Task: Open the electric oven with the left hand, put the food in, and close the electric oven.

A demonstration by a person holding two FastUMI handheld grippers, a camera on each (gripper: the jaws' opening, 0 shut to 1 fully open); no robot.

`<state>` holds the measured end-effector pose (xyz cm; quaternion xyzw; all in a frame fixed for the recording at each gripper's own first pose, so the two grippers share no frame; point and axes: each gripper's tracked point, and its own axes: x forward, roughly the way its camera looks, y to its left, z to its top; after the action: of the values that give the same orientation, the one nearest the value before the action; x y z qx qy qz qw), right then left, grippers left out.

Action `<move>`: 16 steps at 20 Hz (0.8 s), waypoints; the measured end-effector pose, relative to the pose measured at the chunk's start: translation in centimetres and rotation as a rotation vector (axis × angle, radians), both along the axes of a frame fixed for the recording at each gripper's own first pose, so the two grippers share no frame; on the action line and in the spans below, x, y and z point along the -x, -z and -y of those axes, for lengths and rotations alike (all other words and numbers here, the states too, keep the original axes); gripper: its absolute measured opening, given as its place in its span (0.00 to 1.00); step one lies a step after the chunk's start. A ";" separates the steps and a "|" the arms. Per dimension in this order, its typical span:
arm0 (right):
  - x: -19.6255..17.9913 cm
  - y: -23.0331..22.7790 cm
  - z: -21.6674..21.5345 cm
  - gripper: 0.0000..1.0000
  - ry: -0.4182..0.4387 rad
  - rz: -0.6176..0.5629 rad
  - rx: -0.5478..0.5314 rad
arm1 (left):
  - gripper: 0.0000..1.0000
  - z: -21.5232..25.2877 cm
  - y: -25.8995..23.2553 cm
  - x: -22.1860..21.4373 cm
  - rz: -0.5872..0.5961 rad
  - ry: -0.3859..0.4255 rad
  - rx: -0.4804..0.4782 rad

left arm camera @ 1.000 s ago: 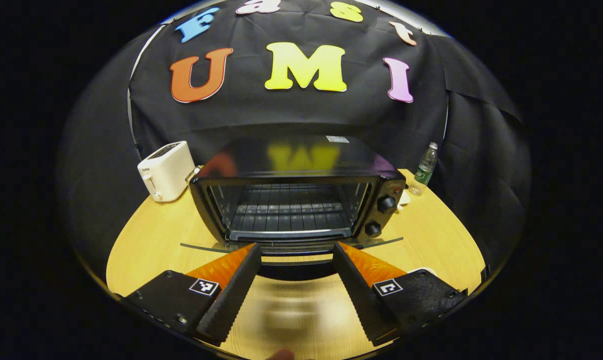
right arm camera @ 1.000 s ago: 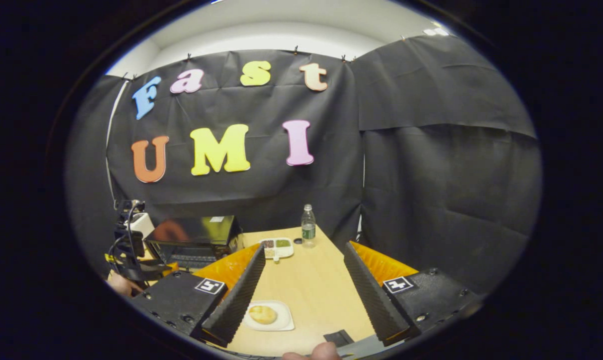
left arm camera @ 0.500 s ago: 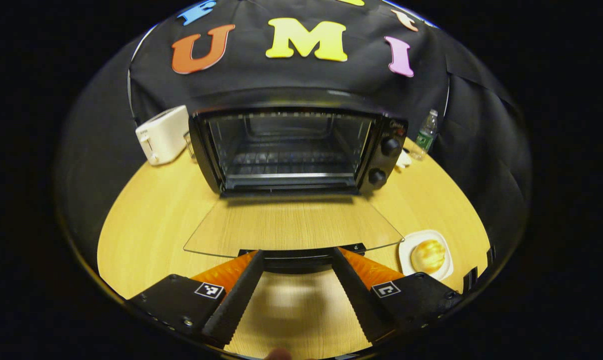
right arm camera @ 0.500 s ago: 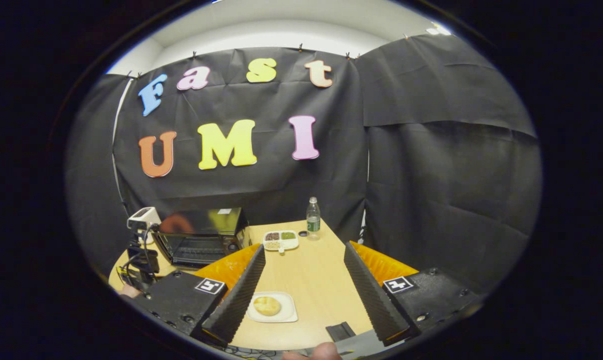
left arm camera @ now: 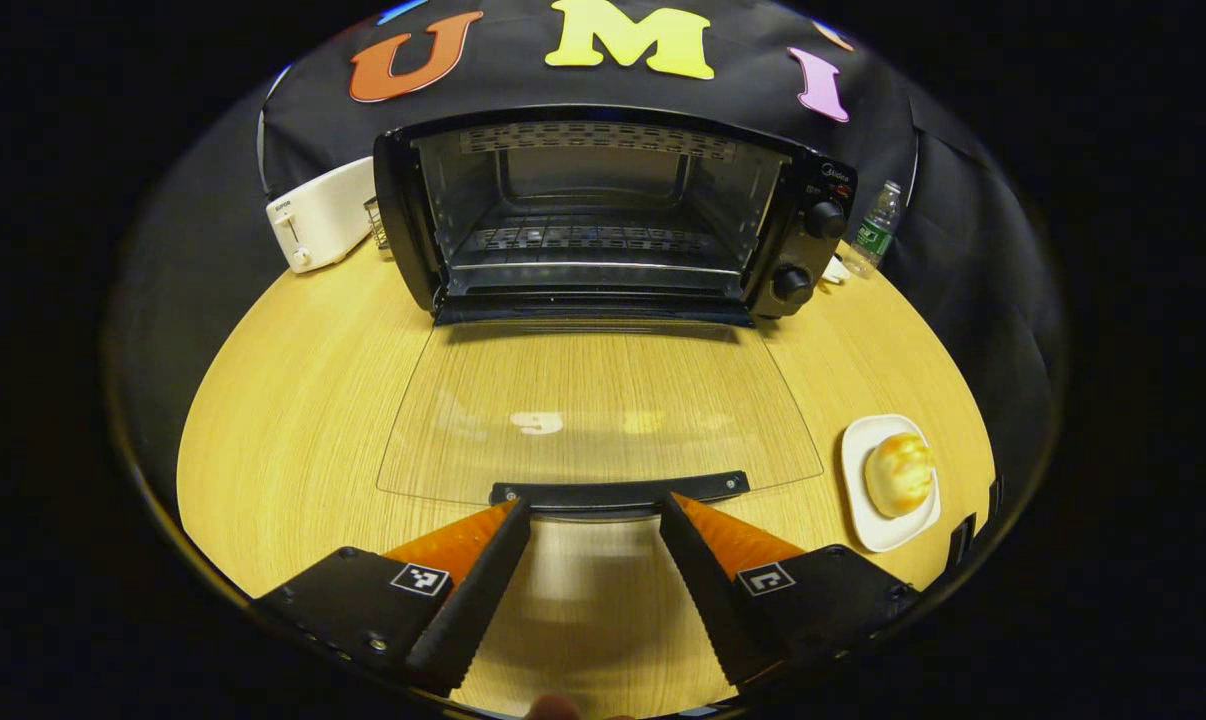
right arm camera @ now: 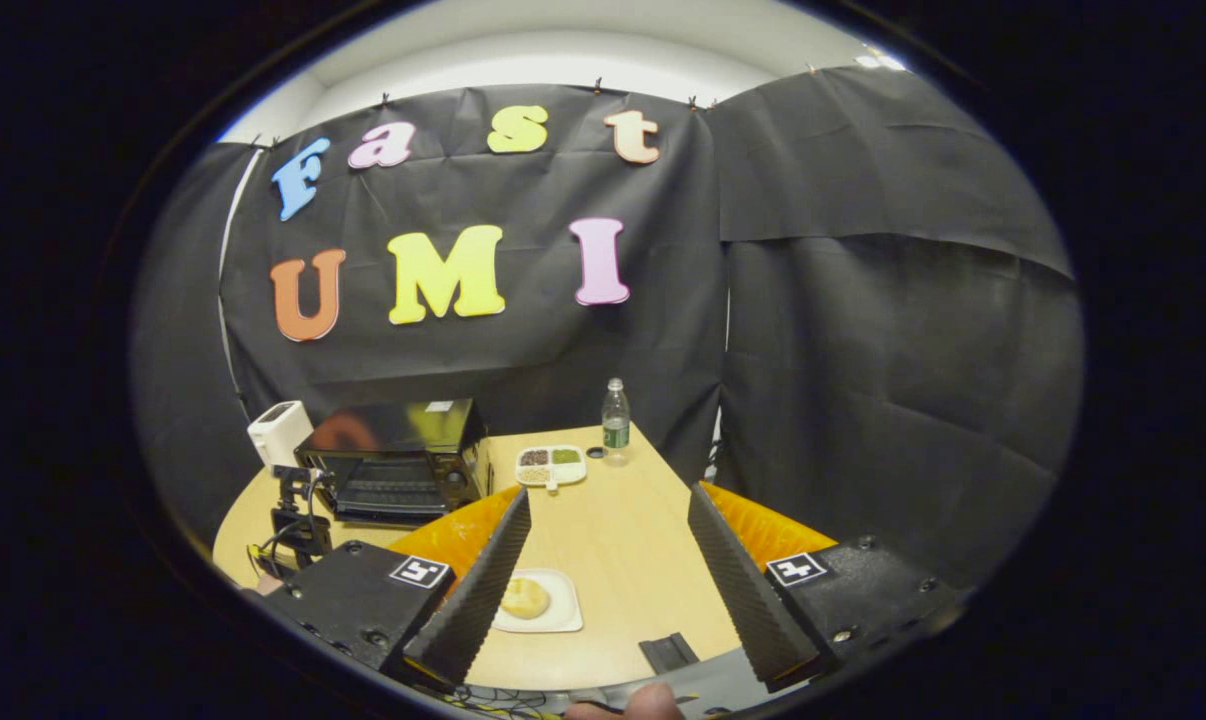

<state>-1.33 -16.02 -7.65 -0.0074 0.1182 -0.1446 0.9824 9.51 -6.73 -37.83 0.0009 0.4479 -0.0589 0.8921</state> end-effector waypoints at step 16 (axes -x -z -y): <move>-1.7 8.6 -2.3 0.98 -0.120 -0.185 -0.075 | 0.94 -1.5 -7.3 2.3 0.156 -0.032 0.070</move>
<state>0.33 -13.71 -16.29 0.0090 0.2130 -0.0797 0.9738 7.24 -5.23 -30.50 -0.0330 0.3745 -0.0601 0.9247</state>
